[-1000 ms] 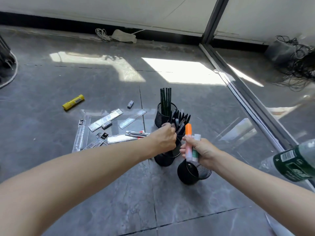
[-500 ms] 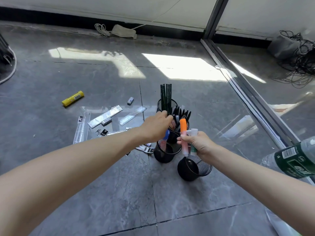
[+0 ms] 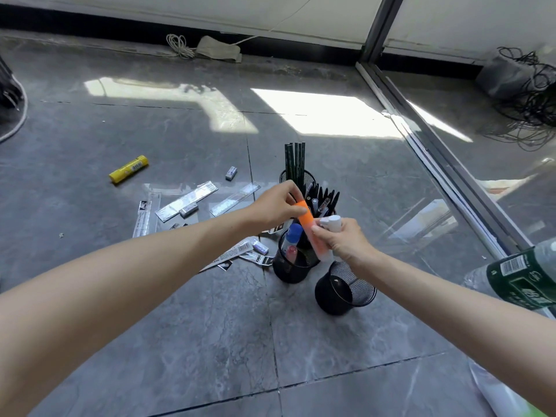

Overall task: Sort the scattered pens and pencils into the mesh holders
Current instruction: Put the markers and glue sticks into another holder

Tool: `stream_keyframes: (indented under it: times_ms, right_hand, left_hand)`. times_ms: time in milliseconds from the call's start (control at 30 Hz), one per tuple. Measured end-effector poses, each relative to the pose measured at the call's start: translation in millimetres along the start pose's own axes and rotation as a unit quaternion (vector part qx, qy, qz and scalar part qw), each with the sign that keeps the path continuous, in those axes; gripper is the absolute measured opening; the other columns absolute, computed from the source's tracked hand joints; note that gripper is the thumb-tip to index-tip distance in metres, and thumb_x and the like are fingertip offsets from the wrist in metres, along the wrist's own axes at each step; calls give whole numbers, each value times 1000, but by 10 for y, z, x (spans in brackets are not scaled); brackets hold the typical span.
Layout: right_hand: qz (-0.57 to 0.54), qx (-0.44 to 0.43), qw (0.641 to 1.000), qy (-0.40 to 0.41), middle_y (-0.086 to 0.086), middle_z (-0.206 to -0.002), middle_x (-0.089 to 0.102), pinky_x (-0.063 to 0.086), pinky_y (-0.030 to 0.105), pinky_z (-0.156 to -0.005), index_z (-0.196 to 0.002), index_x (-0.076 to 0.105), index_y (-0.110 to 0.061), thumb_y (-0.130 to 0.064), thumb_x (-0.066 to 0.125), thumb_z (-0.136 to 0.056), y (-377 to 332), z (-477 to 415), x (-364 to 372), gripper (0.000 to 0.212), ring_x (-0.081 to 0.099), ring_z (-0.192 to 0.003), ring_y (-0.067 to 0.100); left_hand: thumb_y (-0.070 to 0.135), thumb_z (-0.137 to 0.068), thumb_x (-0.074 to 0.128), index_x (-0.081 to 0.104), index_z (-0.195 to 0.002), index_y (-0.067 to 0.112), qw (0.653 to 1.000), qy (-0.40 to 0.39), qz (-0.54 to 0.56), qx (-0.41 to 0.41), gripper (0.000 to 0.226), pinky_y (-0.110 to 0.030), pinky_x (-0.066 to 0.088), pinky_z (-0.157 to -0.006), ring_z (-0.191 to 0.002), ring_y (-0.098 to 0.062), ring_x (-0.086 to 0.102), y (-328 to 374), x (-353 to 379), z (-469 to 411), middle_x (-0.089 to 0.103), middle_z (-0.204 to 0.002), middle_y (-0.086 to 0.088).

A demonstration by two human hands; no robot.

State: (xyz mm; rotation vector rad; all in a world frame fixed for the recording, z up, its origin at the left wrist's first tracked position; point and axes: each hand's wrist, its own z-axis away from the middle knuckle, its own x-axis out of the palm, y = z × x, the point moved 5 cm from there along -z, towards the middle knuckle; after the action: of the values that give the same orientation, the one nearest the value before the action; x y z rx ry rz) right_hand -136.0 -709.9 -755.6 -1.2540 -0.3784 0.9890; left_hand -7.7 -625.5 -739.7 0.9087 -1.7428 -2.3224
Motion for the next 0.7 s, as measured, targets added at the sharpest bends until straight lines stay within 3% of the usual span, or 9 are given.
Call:
stream_keyframes:
  times_ms: [100, 200, 300, 467, 567, 700]
  right_hand:
    - [51, -13, 995, 86, 5, -73, 63, 46, 29, -67, -81, 70, -9, -14, 65, -86, 28, -82, -79, 9, 55, -69, 13]
    - [62, 1, 987, 145, 3, -59, 58, 47, 40, -66, -64, 62, -11, -14, 59, -81, 90, -152, -155, 18, 52, -63, 19]
    - [74, 17, 988, 136, 3, -57, 47, 34, 34, -61, -65, 54, -14, -15, 58, -82, 102, -173, -173, 18, 41, -59, 19]
    - [54, 69, 993, 85, 3, -65, 48, 34, 27, -48, -76, 50, -16, -12, 68, -80, 130, -166, -113, 19, 42, -54, 16]
    - [33, 89, 993, 70, 4, -70, 46, 31, 26, -46, -87, 48, -14, 1, 63, -78, 116, -174, -57, 23, 39, -55, 15]
    - [13, 95, 994, 60, 4, -78, 44, 32, 26, -49, -104, 46, -12, -2, 55, -57, 46, -147, 25, 49, 41, -63, 14]
  left_hand:
    - [15, -86, 63, 53, -95, 13, 999, 29, -18, 17, 13, -23, 40, -59, -67, -13, 48, 38, -10, 23, 54, -79, 1]
    - [15, -84, 64, 54, -92, 14, 998, 56, -19, 27, 13, -21, 41, -59, -70, -13, 49, 39, 2, 31, 55, -80, 1]
    - [14, -82, 65, 57, -89, 14, 996, 74, -22, 54, 11, -31, 48, -68, -74, -16, 53, 99, -25, 35, 59, -83, -3]
    - [16, -83, 65, 55, -89, 16, 982, 18, -153, 105, 11, -27, 44, -68, -77, -15, 53, 187, 115, 84, 53, -82, 4]
    - [20, -84, 63, 55, -89, 16, 967, 4, -235, 102, 11, -36, 47, -77, -88, -19, 53, 89, 262, 95, 51, -89, 3]
    - [21, -85, 64, 57, -96, 15, 962, 19, -255, 98, 14, -35, 44, -80, -94, -18, 49, -2, 240, 59, 49, -96, 0]
